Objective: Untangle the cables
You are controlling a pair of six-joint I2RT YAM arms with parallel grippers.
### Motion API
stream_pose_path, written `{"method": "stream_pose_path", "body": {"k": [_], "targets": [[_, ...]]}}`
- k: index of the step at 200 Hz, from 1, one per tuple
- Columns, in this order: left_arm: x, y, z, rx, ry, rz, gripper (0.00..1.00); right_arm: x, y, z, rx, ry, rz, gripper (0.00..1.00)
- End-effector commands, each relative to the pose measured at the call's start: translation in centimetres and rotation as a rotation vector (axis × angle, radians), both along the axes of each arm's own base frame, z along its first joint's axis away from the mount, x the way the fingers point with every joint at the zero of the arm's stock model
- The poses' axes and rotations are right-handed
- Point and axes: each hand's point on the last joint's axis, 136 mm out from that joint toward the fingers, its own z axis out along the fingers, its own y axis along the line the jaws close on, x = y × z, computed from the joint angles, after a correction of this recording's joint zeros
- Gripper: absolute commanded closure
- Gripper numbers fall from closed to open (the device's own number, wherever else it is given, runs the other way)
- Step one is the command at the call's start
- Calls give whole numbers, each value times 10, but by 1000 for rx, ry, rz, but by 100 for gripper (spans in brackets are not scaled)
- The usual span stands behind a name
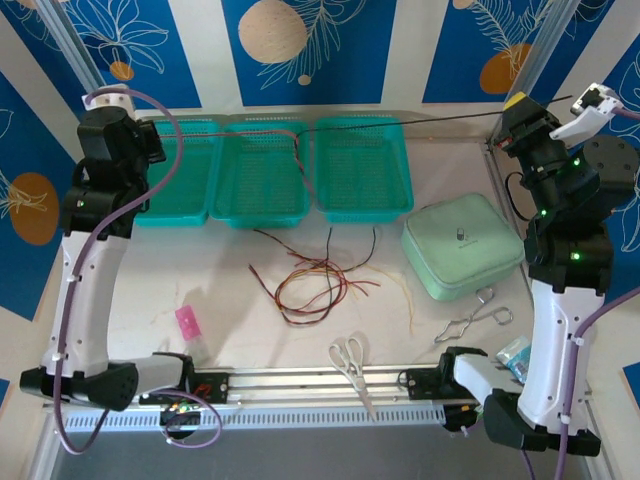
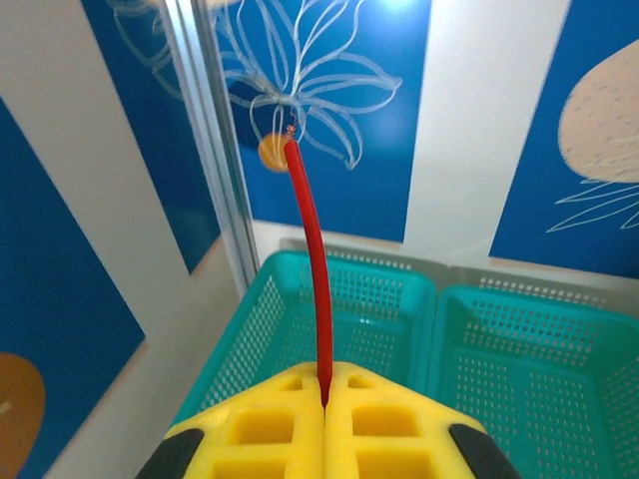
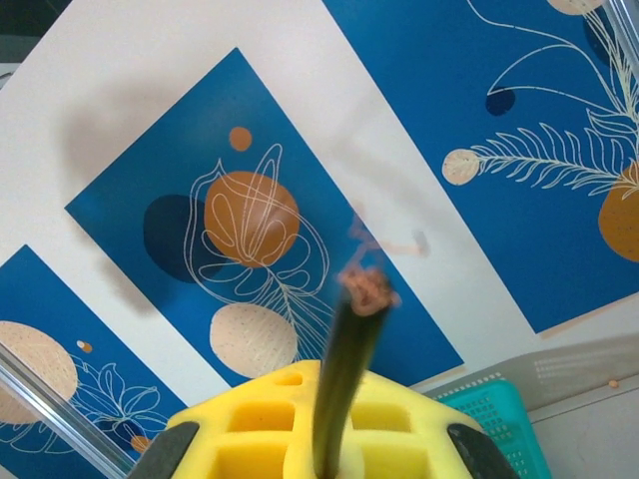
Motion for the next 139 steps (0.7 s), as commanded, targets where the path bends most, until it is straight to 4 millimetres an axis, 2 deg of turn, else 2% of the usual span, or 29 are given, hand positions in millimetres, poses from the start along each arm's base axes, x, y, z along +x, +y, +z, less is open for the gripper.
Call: {"method": "stream_pose_path", "body": {"k": [1,32,61,87,116,139], "targets": [[1,26,-17,-72,23,69,100,-8,-10,26,-36,-86,-48,100],[10,67,-45,-209,73,157,100,-4,-29,34,-58,-86,-130,100],[15,90,-61,-242,88,219,100,2,-46,39,-46,-91,-168,100],[19,103,-74,-305,84,263,100,12,-59,38,-24,-76,-190,100],[32,102,-84,-334,93,245,100,21,-62,45,-28,-78,-171,100],[34,119,-98,-340,108,307,100,30,-73,43,-23,-57,-202,100]]}}
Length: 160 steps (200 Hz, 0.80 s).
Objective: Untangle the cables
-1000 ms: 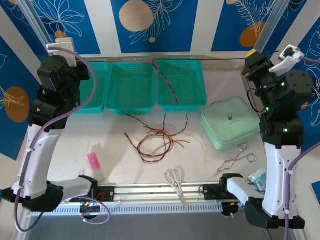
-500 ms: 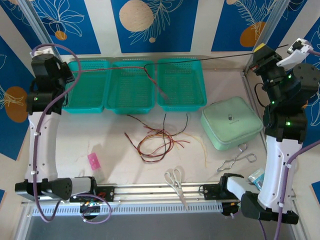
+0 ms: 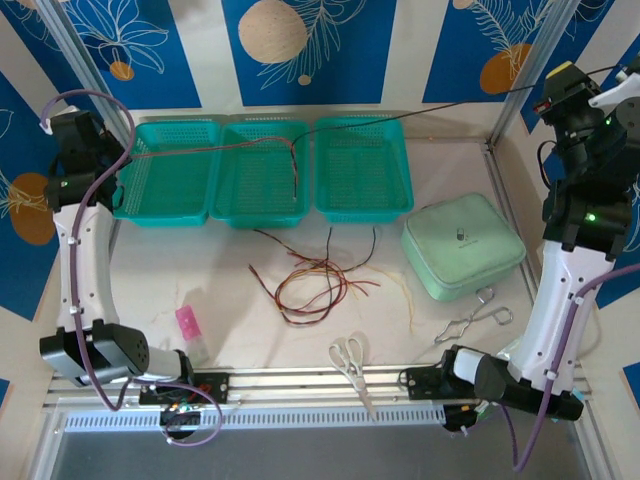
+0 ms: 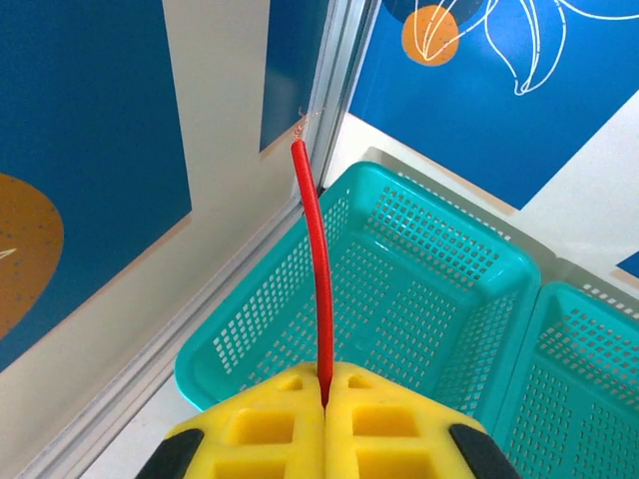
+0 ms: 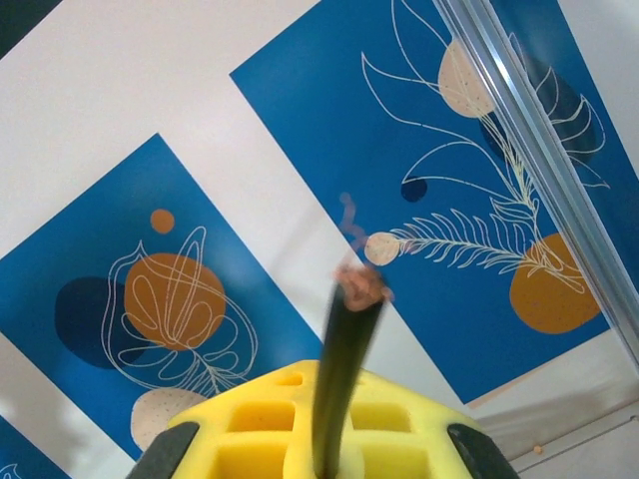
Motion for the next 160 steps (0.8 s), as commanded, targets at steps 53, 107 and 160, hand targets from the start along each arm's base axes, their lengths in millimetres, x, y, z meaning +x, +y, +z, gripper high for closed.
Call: {"method": "stream_pose_path", "body": {"k": [53,107,160], "targets": [[14,50,-48,-138,26,139,100,-2,-37,13,-1,-32,-120,100],[24,20,-39,-258,-87,9,100,5,-9,12,-4,-51,41,100],[9,-10,32,-174,-239,-81,100,23,43,31,21,-90,211,100]]}}
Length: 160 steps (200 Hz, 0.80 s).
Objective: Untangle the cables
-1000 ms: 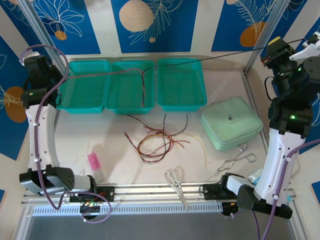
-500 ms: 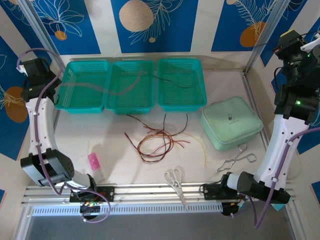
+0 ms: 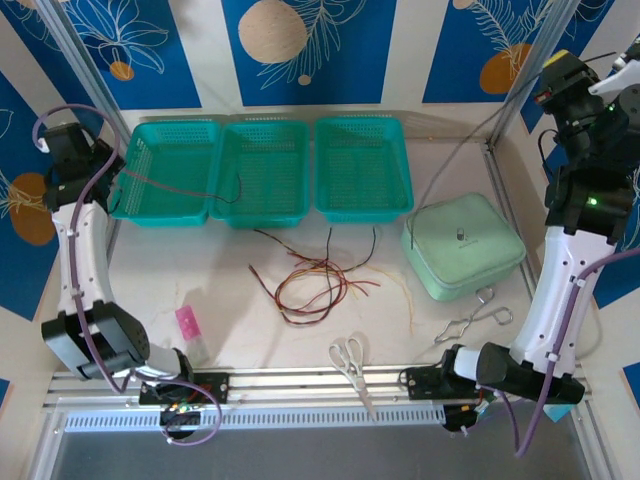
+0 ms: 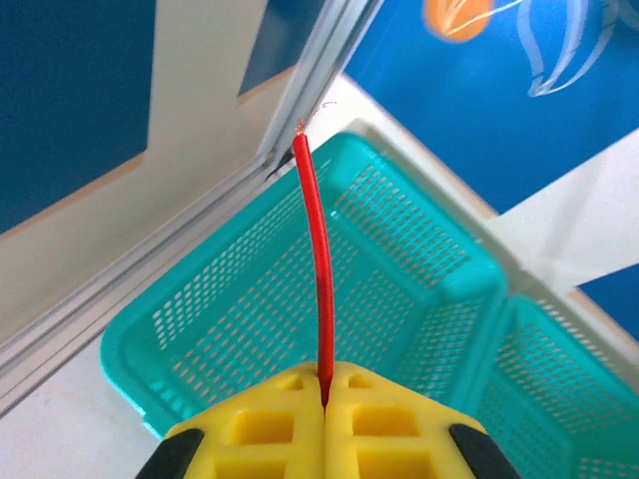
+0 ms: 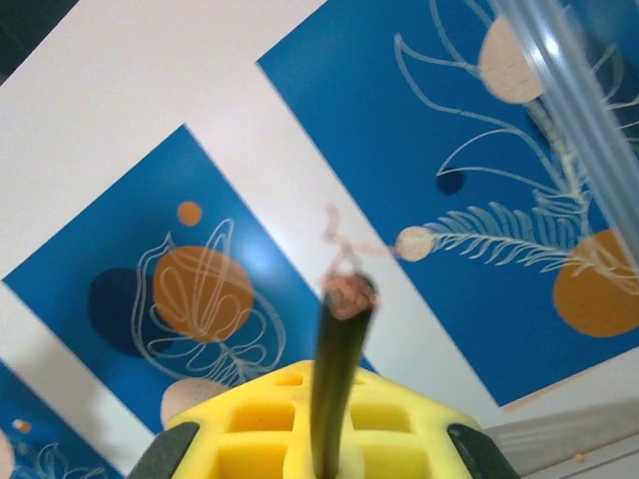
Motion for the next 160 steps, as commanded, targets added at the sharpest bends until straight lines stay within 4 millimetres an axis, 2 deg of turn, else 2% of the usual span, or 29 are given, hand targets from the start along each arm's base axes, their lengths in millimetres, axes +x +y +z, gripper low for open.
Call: {"method": "stream_pose_path", "body": {"k": [1,39,71,123,160], "targets": [[-9,-20,65,55,-167,-52,100,2,30,26,10,-75,101,100],[-16,-42,126,21,-362,-116,100,26,82,47,21,-213,199,100],[-26,-52,168,35,-452,-140,100,43,112,74,33,-338,253,100],[-45,-51,226,131,-546,-122,100,64,142,109,34,-429,302,100],[-50,-49,245,166,-584,-110,100,82,146,107,43,-411,291,100]]}}
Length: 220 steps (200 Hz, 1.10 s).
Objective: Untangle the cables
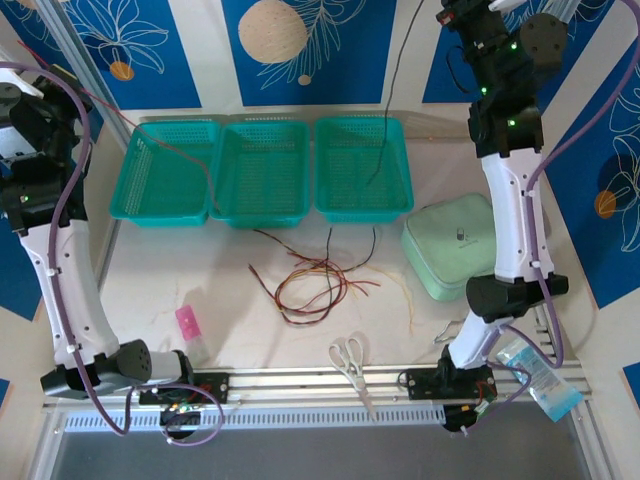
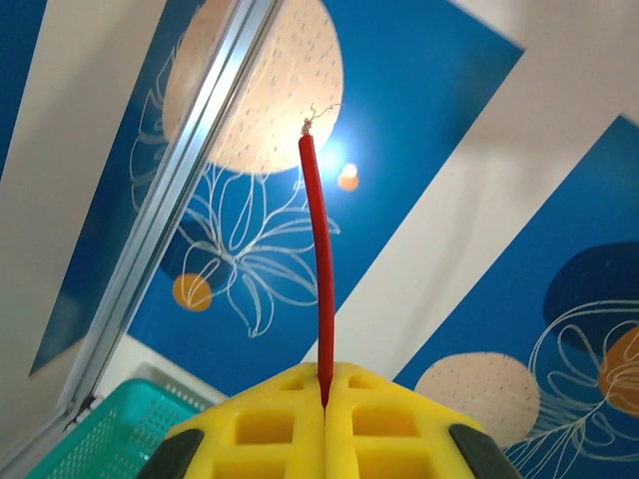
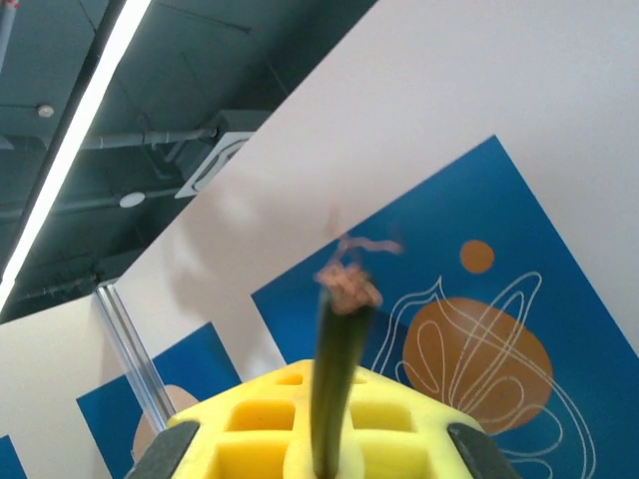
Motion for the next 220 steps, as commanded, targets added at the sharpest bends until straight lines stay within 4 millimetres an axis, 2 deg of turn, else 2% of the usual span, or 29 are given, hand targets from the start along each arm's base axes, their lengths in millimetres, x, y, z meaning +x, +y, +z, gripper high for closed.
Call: {"method": "stream_pose_path", "body": {"k": [1,27,42,63,79,114,140,156,170,182,196,220], "targets": [[-2,-1,12,29,-24,8,100,-4,-6,13,22,-38,-42,100],[2,-2,21,32,-39,-3,100,-4,8,18,-79,-77,-88,100],[1,-2,23,32,-44,-1,100,9,10,-2,-98,19,-103,100],[1,-2,20,32,-42,-1,100,46,16,-72,-141,227,-112,100],[1,-3,17,26,-39,-9,100,75,21,-142,-179,340,-153,100],[2,-6,10,16,-32,-25,100,111,28,-271,-276,565,-193,100],[0,-7,9,13,-32,-28,100,128,41,-350,-400,762,-155,100],[-1,-7,9,12,-34,-31,100,131,43,-401,-438,938,-131,100],[-3,-8,9,10,-37,-31,100,133,55,-445,-468,1060,-55,100],[-4,-8,8,6,-40,-29,100,134,65,-475,-498,1147,13,100],[-5,-9,9,5,-48,-34,100,137,67,-507,-525,1259,14,100],[-6,-9,6,-2,-43,-35,100,139,83,-560,-538,1412,74,100]]}}
